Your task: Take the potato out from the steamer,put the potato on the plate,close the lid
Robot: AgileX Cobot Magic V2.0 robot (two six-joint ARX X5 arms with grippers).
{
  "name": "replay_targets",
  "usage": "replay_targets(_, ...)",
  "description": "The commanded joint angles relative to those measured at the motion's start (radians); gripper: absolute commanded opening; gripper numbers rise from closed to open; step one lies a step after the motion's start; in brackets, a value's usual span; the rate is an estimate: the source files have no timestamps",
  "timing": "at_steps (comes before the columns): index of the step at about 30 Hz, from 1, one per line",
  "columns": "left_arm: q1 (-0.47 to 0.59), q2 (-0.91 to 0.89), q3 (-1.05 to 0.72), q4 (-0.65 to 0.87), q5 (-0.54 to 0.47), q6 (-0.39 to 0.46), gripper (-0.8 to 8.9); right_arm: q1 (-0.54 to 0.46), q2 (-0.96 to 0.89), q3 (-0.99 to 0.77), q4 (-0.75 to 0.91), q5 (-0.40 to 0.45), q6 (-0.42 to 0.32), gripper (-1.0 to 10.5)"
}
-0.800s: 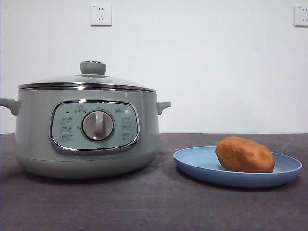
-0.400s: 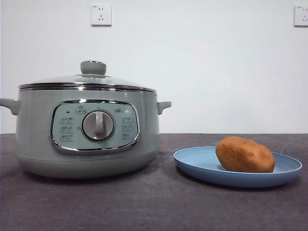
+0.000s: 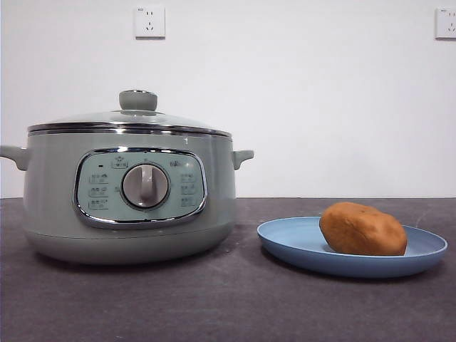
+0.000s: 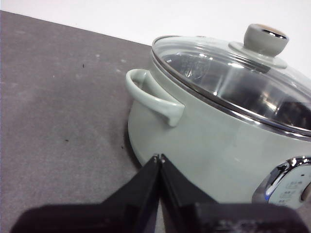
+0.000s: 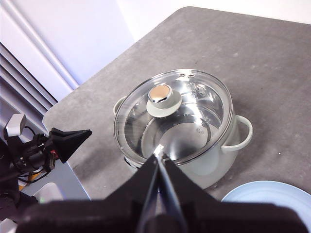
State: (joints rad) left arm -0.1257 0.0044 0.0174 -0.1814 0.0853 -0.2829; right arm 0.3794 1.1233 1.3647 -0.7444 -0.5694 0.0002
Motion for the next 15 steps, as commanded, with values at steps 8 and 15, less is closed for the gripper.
replay_targets(8, 0.003, -0.002, -0.014, 0.004, -0.005, -0.005, -0.01, 0.000, 0.002, 0.003, 0.003, 0.000, -0.005, 0.0)
replay_targets(15, 0.003, -0.002, -0.014, 0.003, -0.005, -0.005, -0.01, 0.000, 0.002, 0.003, 0.003, 0.000, -0.005, 0.0)
